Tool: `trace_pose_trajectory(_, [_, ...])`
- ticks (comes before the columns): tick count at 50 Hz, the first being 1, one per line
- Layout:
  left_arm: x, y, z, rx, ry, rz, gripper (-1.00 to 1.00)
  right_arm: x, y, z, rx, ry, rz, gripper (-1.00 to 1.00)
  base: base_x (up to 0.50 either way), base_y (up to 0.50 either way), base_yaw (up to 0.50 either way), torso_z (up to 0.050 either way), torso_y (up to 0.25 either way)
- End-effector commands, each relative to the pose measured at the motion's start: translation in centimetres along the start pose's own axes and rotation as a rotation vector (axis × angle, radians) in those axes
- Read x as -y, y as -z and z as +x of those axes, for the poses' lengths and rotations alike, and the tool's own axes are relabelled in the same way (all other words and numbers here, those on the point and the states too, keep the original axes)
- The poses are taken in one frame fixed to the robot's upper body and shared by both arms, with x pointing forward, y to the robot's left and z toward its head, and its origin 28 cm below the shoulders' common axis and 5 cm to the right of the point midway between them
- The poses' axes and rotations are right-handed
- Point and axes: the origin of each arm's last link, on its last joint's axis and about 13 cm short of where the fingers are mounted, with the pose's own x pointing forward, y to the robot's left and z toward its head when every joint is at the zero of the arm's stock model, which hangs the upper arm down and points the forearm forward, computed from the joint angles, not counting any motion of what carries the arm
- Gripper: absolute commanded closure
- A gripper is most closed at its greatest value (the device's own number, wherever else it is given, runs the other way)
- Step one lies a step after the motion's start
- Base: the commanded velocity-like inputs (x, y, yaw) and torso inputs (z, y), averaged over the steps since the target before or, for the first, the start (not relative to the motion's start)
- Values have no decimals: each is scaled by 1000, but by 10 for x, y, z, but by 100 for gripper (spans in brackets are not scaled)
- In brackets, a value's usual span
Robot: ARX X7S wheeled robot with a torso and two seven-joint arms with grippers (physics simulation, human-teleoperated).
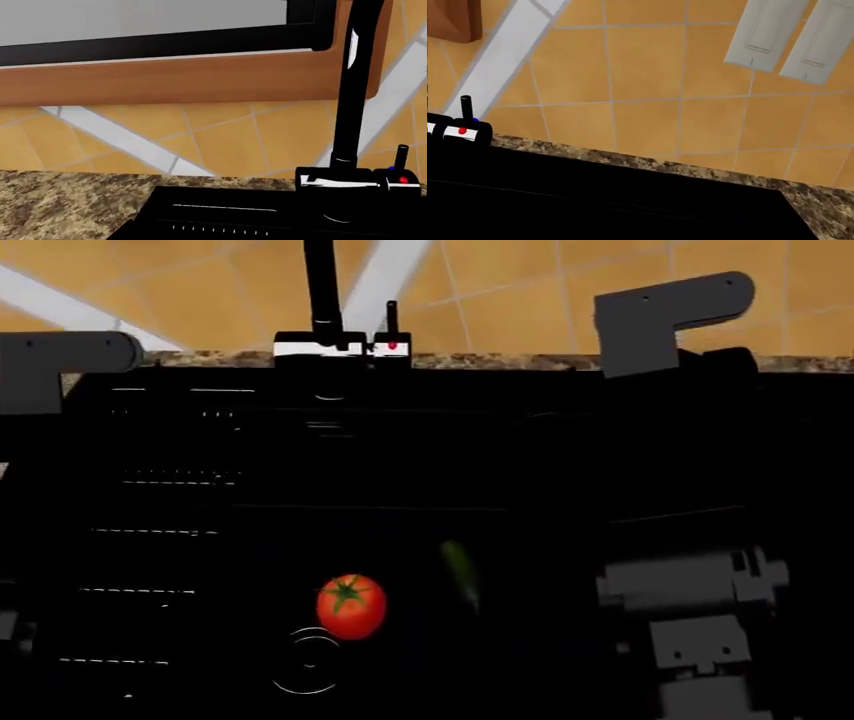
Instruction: Pick the vegetables from the sink and place them on the cutting board.
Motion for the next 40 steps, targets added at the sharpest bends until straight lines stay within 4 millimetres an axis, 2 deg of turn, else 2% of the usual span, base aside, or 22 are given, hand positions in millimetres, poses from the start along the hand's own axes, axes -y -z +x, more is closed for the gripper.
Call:
trace_pose_trajectory(1, [-3, -2, 0, -4, -10, -8, -100, 2, 0, -4, 6, 0, 2, -100, 500, 0, 0, 0, 0])
trace_pose_trajectory(10, [-3, 5, 1, -29, 10, -8, -100, 3, 0, -5, 4, 2, -1, -100, 500, 0, 0, 0, 1])
trace_pose_trajectory(14, [-9, -1, -1, -59, 80, -138, -100, 7, -5, -11, -12, -55, -27, -100, 500, 0, 0, 0, 0])
trace_pose_trajectory(16, [-13, -8, -6, -95, 173, -189, -100, 13, -17, -20, -60, -147, -89, -100, 119, 0, 0, 0, 5])
trace_pose_trajectory(19, [-25, -15, -7, -126, 293, -76, -100, 24, -27, -40, -239, -329, -267, -100, 0, 0, 0, 0, 0])
trace_pose_trajectory(22, [-30, -11, -7, -141, 356, 11, -100, 28, -23, -50, -306, -395, -324, -100, 0, 0, 0, 0, 0])
trace_pose_trajectory(24, [-32, 0, -11, -183, 452, 124, -100, 29, -16, -47, -361, -488, -379, -100, 0, 0, 0, 0, 0])
trace_pose_trajectory(28, [-39, -12, -9, -273, 661, 214, -100, 29, -31, -45, -385, -623, -373, -100, 0, 0, 0, 0, 0])
trace_pose_trajectory(31, [-35, -18, -18, -292, 837, 278, -100, 25, -29, -45, -457, -684, -436, -100, 0, 0, 0, 0, 0])
trace_pose_trajectory(33, [-33, -18, -21, -311, 973, 339, -100, 21, -31, -44, -489, -793, -460, -100, 0, 0, 0, 0, 0])
trace_pose_trajectory(36, [-27, -23, -14, -356, 1113, 412, -100, 21, -35, -42, -526, -875, -457, -100, 0, 0, 0, 0, 0])
trace_pose_trajectory(40, [-22, -38, -7, -363, 1197, 484, -100, 17, -51, -39, -573, -948, -510, -100, 0, 0, 0, 0, 0])
